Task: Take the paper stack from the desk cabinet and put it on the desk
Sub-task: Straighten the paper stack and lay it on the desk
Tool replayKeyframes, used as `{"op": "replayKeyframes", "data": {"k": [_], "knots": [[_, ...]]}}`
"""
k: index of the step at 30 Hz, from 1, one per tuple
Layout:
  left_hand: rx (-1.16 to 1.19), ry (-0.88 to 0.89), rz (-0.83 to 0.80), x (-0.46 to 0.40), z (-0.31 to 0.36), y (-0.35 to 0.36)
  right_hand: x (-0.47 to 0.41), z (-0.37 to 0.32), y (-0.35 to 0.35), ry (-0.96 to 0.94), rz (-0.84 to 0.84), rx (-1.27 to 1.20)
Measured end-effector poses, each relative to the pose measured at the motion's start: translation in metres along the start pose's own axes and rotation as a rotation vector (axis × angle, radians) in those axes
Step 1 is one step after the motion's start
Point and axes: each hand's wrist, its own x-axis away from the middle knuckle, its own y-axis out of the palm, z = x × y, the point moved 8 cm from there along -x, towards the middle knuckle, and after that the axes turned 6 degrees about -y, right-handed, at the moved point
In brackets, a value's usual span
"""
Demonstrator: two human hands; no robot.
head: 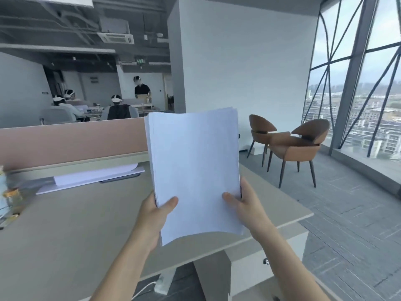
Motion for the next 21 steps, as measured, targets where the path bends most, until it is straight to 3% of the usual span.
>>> {"op": "replayKeyframes", "data": {"k": [12,21], "knots": [[-0.146,0.047,0.194,-0.085,-0.060,-0.051,-0.069,0.087,0.086,0.030,-0.023,-0.038],[-0.167,-0.109,0.120,-0.092,-0.068,-0.051,-0.078,0.070,0.081,-0.016,-0.053,-0.181]]}}
